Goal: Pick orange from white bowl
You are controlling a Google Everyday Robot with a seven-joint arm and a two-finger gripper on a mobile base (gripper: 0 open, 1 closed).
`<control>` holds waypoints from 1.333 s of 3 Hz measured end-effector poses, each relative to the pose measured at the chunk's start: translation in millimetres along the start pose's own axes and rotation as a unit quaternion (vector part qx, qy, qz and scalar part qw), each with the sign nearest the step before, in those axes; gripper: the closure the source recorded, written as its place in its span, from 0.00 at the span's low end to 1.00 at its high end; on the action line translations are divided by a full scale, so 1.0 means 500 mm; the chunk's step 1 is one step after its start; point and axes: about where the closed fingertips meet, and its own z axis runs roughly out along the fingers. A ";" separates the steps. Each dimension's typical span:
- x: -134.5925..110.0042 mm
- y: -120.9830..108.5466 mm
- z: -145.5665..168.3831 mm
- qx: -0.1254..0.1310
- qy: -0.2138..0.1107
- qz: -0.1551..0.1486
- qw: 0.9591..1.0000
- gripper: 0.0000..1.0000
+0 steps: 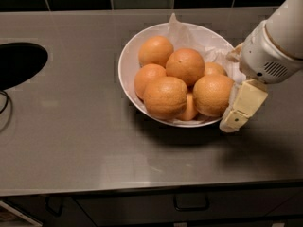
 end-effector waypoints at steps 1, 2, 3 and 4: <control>-0.021 0.025 -0.005 -0.005 -0.005 -0.003 1.000 0.21; -0.036 0.040 -0.009 -0.007 -0.007 -0.006 1.000 0.40; -0.050 0.044 -0.021 -0.008 -0.007 -0.008 1.000 0.44; -0.053 0.045 -0.022 -0.009 -0.007 -0.009 1.000 0.44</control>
Offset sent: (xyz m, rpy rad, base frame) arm -0.0215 0.0303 0.0069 0.0190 0.0154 0.0265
